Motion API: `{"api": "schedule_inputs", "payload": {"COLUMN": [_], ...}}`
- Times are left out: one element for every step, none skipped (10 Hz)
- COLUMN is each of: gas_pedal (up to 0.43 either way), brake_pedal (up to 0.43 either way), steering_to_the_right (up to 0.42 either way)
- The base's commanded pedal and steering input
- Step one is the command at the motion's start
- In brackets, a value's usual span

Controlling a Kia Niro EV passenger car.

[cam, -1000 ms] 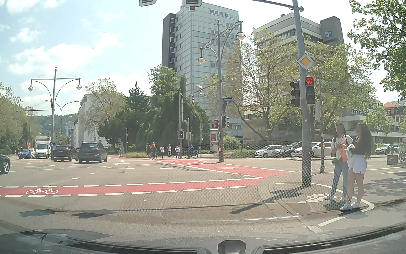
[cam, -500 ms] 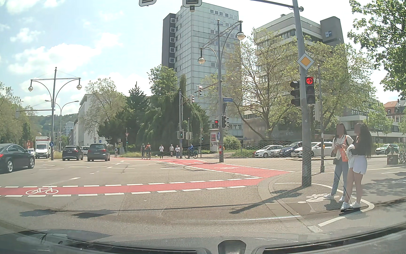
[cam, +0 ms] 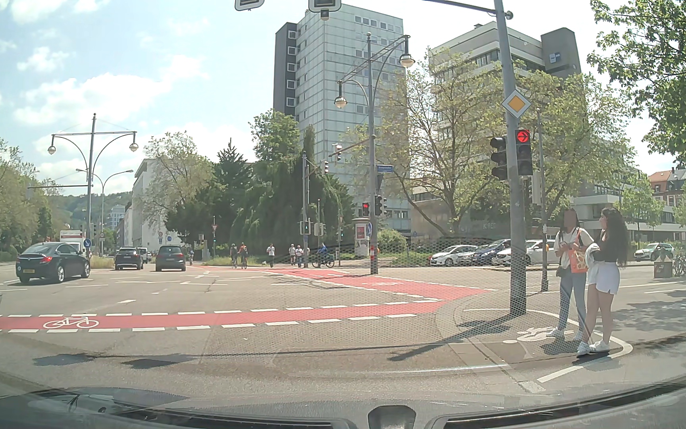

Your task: Follow the waypoints while adhering to traffic rules and regulations

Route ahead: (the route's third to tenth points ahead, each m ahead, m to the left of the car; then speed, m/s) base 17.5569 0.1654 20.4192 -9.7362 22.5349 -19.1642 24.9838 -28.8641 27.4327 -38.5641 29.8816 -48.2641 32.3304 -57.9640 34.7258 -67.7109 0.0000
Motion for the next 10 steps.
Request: {"api": "schedule_inputs", "payload": {"gas_pedal": [0.0, 0.0, 0.0, 0.0, 0.0, 0.0, 0.0, 0.0, 0.0, 0.0], "brake_pedal": [0.262, 0.268, 0.268, 0.262, 0.262, 0.268, 0.268, 0.262, 0.262, 0.262], "steering_to_the_right": [-0.091, -0.092, -0.092, -0.092, -0.092, -0.091, -0.091, -0.092, -0.092, -0.092]}}
